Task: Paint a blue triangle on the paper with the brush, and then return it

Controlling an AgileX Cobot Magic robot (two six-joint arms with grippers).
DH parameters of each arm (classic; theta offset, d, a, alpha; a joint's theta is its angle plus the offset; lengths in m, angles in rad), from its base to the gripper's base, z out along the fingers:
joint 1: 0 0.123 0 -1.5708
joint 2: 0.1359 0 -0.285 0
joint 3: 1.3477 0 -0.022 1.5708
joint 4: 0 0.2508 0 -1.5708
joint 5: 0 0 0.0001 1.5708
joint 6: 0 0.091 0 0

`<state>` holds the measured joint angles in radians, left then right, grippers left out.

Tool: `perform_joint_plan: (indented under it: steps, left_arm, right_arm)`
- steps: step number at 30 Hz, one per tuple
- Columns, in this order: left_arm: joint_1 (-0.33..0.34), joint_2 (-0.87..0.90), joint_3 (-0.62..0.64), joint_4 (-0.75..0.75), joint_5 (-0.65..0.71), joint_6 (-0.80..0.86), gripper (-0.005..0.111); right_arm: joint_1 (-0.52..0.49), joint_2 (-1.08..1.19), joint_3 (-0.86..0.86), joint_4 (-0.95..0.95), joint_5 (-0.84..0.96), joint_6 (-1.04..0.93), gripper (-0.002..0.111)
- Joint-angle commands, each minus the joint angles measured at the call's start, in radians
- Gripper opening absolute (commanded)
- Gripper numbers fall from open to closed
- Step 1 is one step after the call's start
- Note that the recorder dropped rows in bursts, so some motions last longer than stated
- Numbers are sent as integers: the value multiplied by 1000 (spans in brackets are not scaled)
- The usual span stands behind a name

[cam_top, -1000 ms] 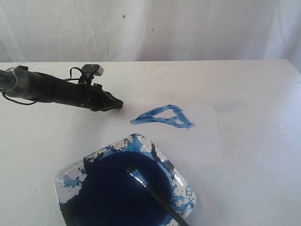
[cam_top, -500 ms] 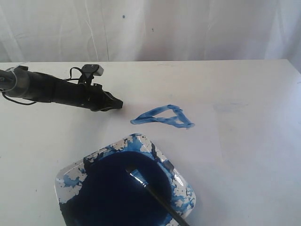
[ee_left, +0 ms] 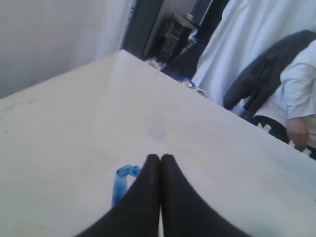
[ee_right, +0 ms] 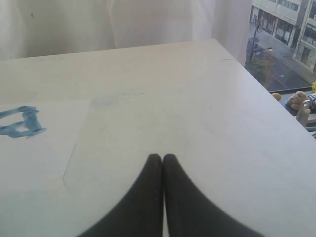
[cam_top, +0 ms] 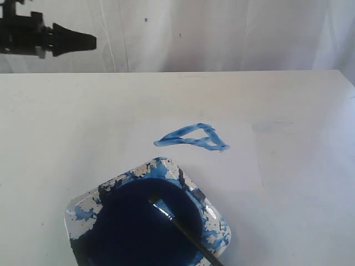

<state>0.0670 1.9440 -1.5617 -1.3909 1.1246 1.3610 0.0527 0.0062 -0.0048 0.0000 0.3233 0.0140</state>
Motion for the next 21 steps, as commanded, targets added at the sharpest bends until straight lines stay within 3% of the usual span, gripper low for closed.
perform_joint_plan:
  steps: [1,13,21]
  left_arm:
    - [65,-119,98,-81,39,7,0]
    - [90,-421,551,-314,20,277,0]
    - [90,-591,763,-303,22,336,0]
  right_arm:
    - [-3,-6,5,0,-9,-9,0]
    - [-3,-6,5,0,-9,-9,0]
    - [-3,-6,5,0,-9,-9,0]
